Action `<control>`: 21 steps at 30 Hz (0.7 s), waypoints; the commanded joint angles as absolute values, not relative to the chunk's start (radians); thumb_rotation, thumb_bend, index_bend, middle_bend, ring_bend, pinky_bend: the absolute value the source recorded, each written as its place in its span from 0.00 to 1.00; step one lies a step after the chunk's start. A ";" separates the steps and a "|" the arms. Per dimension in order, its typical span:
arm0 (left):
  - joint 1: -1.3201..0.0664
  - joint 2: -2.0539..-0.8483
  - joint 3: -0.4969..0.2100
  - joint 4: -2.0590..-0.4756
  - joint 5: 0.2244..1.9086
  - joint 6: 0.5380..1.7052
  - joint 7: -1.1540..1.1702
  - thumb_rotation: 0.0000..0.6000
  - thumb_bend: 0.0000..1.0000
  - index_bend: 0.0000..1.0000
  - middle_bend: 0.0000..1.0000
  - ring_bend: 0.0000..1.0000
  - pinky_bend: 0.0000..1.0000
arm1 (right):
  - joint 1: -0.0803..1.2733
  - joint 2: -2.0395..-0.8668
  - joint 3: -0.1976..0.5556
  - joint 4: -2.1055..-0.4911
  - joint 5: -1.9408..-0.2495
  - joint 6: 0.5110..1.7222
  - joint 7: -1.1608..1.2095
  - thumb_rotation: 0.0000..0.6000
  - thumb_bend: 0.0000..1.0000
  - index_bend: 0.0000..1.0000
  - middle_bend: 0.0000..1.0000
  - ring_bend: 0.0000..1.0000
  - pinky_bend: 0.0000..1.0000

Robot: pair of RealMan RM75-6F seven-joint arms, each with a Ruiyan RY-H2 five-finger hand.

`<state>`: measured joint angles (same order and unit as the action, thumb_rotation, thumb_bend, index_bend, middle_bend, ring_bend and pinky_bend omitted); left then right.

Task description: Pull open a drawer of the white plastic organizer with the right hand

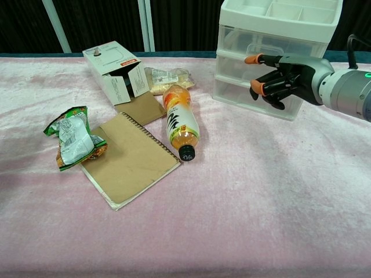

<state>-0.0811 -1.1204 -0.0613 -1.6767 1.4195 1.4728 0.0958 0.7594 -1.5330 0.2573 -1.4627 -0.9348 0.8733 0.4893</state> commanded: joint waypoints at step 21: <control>-0.080 -1.118 -0.060 -1.677 1.421 1.474 0.094 1.00 0.35 0.08 0.06 0.02 0.03 | 0.703 -1.650 0.346 -1.413 -0.904 0.957 0.393 1.00 0.54 0.04 0.68 0.76 0.80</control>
<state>-0.0796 -1.1179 -0.0603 -1.6769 1.4205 1.4737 0.0944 0.7037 -1.6478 0.3440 -1.4144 -0.9054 0.9563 0.3949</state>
